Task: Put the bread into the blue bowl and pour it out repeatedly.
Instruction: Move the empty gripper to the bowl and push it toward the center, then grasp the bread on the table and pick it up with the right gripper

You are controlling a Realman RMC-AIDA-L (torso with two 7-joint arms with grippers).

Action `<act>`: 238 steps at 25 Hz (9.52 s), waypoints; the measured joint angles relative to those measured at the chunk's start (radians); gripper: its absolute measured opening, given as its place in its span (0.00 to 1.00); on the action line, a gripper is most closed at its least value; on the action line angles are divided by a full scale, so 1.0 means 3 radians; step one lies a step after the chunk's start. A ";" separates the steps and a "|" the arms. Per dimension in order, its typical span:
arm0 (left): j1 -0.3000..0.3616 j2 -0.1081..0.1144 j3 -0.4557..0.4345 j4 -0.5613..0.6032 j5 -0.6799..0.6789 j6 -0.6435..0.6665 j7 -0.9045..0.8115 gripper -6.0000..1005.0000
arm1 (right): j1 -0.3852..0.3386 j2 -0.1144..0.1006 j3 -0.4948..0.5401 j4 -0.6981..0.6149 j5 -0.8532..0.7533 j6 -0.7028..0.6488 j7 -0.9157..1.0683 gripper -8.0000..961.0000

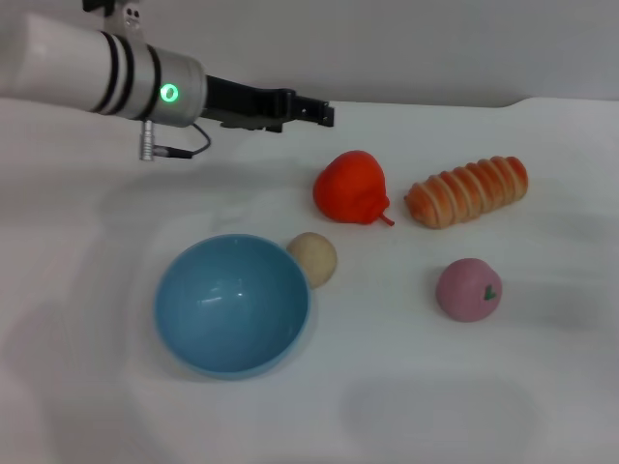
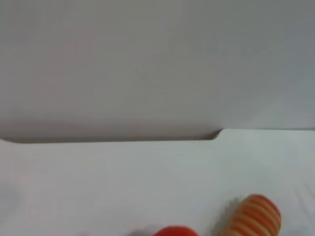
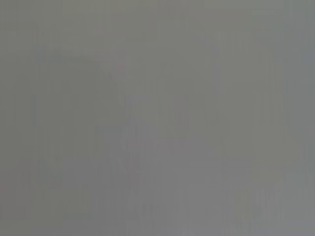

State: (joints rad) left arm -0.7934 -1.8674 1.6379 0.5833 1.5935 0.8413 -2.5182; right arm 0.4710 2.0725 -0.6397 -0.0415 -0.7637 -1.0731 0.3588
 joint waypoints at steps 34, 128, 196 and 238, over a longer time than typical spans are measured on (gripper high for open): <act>0.0577 -0.0623 -0.1554 0.2528 0.3855 0.2719 -0.1184 0.79 | 0.0146 -0.0008 0.0030 -0.0020 0.0018 0.0280 0.0000 0.59; 0.0537 -0.0626 -0.1336 0.1255 0.3302 0.1629 -0.1189 0.00 | 0.0089 -0.0083 -0.0291 -0.1607 -0.2601 0.0662 0.3933 0.57; 0.0600 -0.0616 -0.1385 0.1497 0.3612 0.2213 -0.1112 0.01 | 0.1092 0.0001 -0.3017 -0.1848 -0.5561 0.1520 0.4363 0.56; 0.0463 -0.0609 -0.1386 0.1653 0.3615 0.2403 -0.1125 0.01 | 0.0646 -0.0001 -0.2961 -0.1868 -0.4267 0.2298 0.4378 0.33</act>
State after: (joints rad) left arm -0.6544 -2.0500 1.2221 1.0793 2.6781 1.5623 -2.8558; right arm 0.6649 2.0723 -1.5279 -0.6018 -2.0438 -0.3837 1.6721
